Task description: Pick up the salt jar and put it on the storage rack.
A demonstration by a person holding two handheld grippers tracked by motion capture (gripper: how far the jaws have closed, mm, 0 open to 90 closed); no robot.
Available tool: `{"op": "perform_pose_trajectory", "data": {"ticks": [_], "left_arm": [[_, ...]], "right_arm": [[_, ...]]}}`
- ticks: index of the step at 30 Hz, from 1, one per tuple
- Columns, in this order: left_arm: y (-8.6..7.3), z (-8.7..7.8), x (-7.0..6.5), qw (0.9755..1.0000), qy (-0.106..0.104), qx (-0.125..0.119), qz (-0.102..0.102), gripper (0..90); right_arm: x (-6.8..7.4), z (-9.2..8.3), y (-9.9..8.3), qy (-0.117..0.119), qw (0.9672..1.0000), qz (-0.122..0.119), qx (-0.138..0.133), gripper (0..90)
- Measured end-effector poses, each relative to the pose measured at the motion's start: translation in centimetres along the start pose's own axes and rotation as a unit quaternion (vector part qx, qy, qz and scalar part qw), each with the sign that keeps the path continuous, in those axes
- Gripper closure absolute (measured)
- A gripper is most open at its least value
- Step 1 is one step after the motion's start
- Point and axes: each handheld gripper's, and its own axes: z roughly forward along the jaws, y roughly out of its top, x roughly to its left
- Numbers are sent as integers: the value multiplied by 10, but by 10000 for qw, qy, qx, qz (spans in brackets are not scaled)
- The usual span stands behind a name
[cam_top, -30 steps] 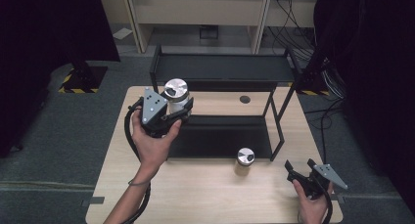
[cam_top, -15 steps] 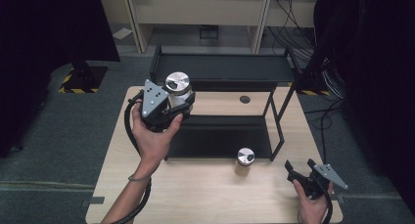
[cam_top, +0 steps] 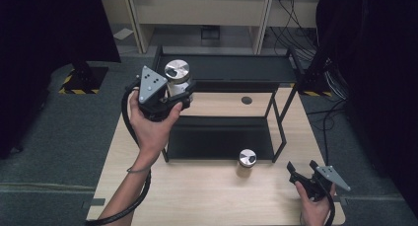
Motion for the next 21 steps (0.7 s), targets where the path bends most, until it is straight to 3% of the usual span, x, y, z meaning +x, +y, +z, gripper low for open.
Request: {"op": "perform_pose_trajectory", "data": {"ticks": [11,21], "left_arm": [[20,7,2,9999,119,-44,26,305],[33,26,10,9995,325,43,36,305]], "right_arm": [[-1,0,0,9,10000,25,-1,66],[-1,0,0,16,10000,23,3,66]]}}
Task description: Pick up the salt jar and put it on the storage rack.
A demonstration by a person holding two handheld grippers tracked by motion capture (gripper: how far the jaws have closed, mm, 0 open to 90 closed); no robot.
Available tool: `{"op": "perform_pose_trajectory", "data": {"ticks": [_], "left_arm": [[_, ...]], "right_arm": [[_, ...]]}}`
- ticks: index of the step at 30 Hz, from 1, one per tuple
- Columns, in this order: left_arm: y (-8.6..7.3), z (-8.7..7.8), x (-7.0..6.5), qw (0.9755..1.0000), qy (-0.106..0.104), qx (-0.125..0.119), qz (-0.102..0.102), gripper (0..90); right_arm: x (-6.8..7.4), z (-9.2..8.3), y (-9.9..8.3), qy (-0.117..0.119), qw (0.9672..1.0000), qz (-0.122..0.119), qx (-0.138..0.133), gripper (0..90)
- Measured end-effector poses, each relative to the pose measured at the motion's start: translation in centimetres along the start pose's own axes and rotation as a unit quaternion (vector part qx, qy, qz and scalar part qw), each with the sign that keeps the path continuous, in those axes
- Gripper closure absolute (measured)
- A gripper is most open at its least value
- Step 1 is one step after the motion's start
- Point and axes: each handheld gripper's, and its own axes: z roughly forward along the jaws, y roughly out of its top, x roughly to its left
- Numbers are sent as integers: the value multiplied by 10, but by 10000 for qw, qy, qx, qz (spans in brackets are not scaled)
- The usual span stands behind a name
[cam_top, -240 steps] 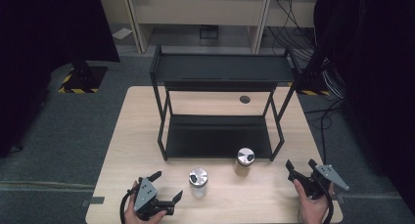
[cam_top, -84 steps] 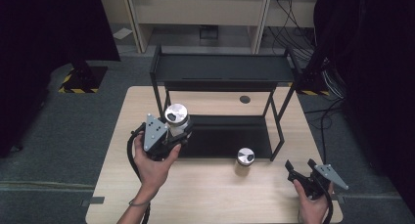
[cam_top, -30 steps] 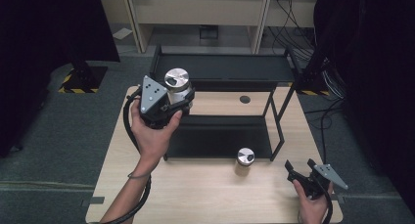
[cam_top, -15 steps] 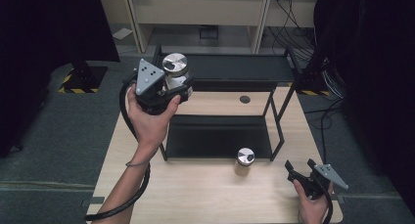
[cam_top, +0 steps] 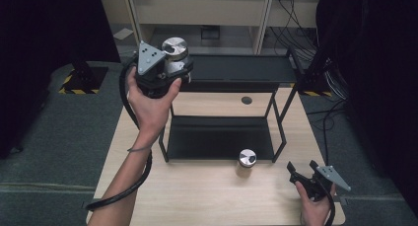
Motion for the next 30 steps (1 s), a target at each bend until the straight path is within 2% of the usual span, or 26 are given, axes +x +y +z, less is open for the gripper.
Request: {"op": "perform_pose_trajectory", "data": {"ticks": [8,19,30], "left_arm": [[2,19,8,9999,107,69,-48,305],[0,42,10,9991,263,279,-169,305],[-2,51,10,9985,324,349,-250,305]], "right_arm": [[0,0,0,2,10000,-30,3,66],[0,0,0,12,10000,-39,0,66],[0,0,0,24,10000,-33,-3,66]]}}
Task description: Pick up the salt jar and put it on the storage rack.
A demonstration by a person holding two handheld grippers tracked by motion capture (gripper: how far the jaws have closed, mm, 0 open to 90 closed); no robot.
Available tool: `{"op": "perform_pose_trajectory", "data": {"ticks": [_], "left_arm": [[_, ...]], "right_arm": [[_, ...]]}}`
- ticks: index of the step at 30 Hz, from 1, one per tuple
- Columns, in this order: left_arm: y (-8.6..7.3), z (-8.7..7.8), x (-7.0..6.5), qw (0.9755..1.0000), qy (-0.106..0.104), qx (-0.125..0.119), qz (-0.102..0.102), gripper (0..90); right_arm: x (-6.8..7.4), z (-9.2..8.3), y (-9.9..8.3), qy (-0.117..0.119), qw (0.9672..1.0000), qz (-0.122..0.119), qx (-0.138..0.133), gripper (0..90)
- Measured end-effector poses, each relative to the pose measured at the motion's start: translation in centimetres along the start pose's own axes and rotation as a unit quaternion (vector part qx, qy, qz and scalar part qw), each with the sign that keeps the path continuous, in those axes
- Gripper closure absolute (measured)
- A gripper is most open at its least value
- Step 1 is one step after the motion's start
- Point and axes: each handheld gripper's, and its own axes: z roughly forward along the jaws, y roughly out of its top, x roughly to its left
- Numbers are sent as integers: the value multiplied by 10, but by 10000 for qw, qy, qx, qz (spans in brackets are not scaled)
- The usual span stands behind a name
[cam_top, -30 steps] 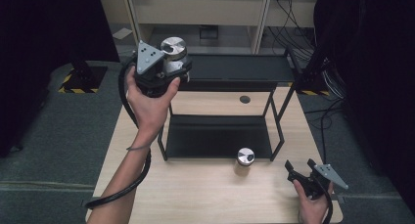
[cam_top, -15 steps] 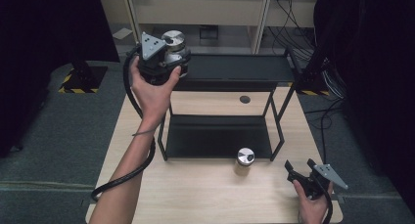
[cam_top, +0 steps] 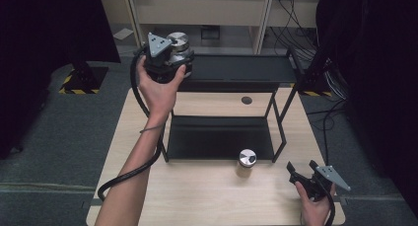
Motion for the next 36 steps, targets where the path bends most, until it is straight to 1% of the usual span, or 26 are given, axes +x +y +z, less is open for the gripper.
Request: {"op": "perform_pose_trajectory", "data": {"ticks": [10,14,24,31,33,34,35,36], "left_arm": [[-1,5,0,10000,-4,-5,-16,305],[-4,8,0,10000,-3,-50,-71,304],[-4,12,-1,9999,59,-57,-105,304],[-2,13,1,9999,19,-27,-106,303],[-3,13,3,9999,-15,-40,-94,302],[-5,12,4,9998,-45,-95,-142,299],[-6,12,4,9997,-42,-137,-212,265],[-7,11,3,9994,-50,-188,-277,189]], "right_arm": [[0,0,0,1,10000,-14,10,66],[0,0,0,1,10000,-16,8,66],[0,0,0,6,10000,-21,-2,66],[0,0,0,4,10000,-29,4,66],[0,0,0,1,10000,-33,4,66],[1,0,0,0,10000,-37,7,66],[1,0,0,-2,10000,-39,8,66],[1,0,0,-1,10000,-37,10,66]]}}
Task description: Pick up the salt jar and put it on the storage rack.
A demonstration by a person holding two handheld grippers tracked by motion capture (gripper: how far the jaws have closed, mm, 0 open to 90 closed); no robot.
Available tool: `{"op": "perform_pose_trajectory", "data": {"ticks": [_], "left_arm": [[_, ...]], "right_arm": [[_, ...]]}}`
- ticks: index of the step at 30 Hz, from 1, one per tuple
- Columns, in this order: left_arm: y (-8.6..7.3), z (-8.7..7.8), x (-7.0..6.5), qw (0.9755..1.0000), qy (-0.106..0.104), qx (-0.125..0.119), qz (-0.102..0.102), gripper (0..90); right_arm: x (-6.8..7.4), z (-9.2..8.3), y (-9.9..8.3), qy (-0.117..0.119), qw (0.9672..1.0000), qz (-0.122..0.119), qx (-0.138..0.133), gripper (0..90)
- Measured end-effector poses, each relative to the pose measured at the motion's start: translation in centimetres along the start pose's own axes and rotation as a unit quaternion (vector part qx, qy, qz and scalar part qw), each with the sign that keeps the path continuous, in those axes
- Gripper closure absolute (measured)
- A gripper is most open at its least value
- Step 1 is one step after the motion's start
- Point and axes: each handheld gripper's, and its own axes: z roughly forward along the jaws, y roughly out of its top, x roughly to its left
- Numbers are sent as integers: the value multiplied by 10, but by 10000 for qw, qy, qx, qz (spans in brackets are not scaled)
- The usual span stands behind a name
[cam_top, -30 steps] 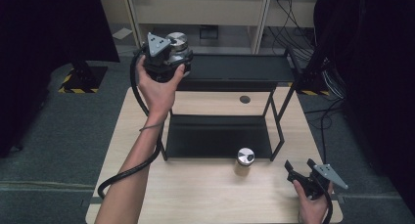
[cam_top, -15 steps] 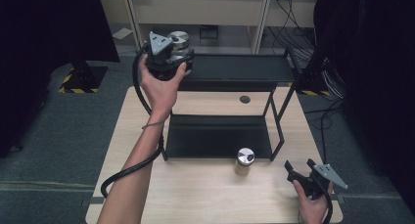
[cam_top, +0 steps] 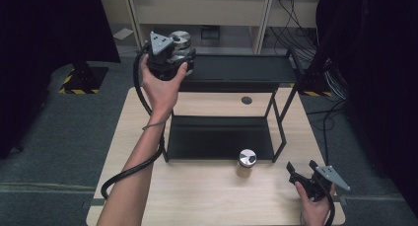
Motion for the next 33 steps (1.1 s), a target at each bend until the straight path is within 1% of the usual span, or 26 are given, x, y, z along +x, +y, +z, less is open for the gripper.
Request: {"op": "perform_pose_trajectory", "data": {"ticks": [1,3,7,12,14,16,21,25,30,33], "left_arm": [[-1,-1,-1,10000,-2,-62,-39,148],[-2,-4,-5,9999,19,-142,-17,74],[-3,-11,-10,9996,-6,-258,68,32],[-9,-27,-12,9990,-42,-395,226,12],[-14,-34,-13,9986,3,-434,309,10],[-18,-40,-12,9985,-27,-435,331,7],[-33,-55,-6,9979,-119,-523,368,6],[-45,-68,-4,9972,-186,-580,445,6],[-61,-82,-4,9958,-294,-685,526,6],[-72,-91,-6,9948,-321,-726,631,6]], "right_arm": [[0,0,0,2,10000,3,-2,66],[0,0,0,5,10000,11,-4,66],[0,0,0,-2,10000,1,-4,66],[0,0,0,-5,10000,-12,-2,66],[1,0,0,-9,10000,-21,7,66],[1,0,0,-11,10000,-19,11,66],[1,0,0,-16,10000,-28,7,66],[1,0,0,-19,10000,-31,12,66],[2,0,0,-23,10000,-47,12,66],[2,0,0,-23,10000,-47,11,66]]}}
